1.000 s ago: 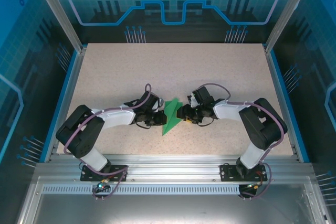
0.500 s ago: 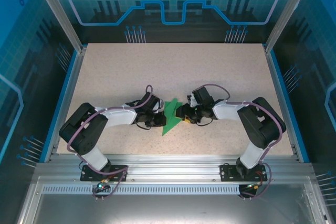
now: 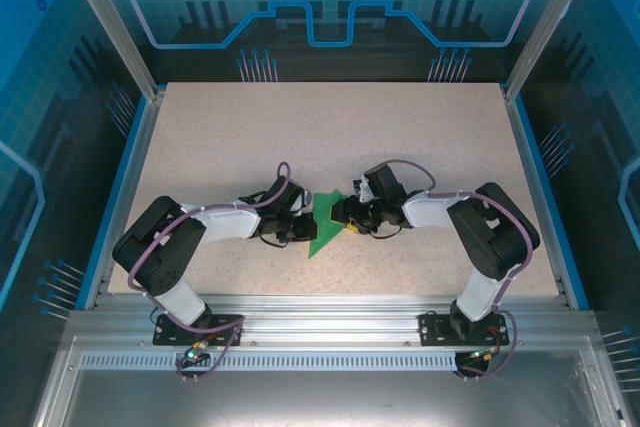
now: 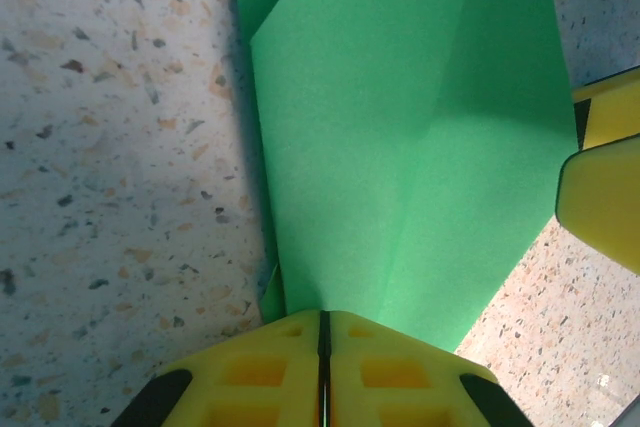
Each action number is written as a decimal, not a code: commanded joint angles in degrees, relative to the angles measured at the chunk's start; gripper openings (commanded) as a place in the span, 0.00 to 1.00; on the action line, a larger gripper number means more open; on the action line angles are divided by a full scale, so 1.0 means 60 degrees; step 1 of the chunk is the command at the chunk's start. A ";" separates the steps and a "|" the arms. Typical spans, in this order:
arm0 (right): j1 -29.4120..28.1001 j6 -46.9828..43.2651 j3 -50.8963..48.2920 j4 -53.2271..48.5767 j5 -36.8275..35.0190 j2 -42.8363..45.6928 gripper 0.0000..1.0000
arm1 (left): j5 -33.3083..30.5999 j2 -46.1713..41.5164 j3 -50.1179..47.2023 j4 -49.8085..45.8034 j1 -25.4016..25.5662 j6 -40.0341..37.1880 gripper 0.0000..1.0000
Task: Fold a paper plane with a square sheet of paper (pick it up from the middle)
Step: Turn over the paper at the center of the table.
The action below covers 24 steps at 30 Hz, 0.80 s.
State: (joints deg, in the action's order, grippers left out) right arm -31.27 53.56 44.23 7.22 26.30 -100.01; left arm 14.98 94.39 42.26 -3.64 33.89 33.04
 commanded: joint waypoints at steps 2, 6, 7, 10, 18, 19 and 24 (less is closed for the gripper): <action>-0.0223 -0.0152 0.0158 0.0591 0.0245 -0.0360 0.48 | 0.0227 -0.0248 -0.0139 0.0126 -0.0077 0.0133 0.11; -0.0256 -0.0116 0.0222 0.0881 0.0261 -0.0517 0.42 | 0.0214 -0.0371 -0.0223 0.0187 -0.0074 0.0206 0.11; -0.0278 -0.0134 0.0236 0.0930 0.0241 -0.0567 0.42 | 0.0213 -0.0407 -0.0243 0.0211 -0.0069 0.0223 0.11; -0.0319 -0.0131 0.0240 0.1204 0.0318 -0.0641 0.38 | 0.0209 -0.0507 -0.0303 0.0276 -0.0091 0.0287 0.11; -0.0392 -0.0099 0.0359 0.1578 0.0286 -0.0800 0.36 | 0.0301 -0.0541 -0.0408 0.0562 -0.0097 0.0485 0.12; -0.0414 -0.0094 0.0378 0.1568 0.0278 -0.0854 0.35 | 0.0300 -0.0541 -0.0411 0.0563 -0.0114 0.0492 0.12; -0.0457 -0.0090 0.0508 0.1534 0.0200 -0.1069 0.31 | 0.0315 -0.0541 -0.0395 0.0555 -0.0128 0.0500 0.12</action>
State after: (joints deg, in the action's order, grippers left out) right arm -33.08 53.58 45.91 15.09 27.51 -105.03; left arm 15.46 92.51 40.97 -0.97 33.80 34.70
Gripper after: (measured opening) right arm 0.315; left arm 0.119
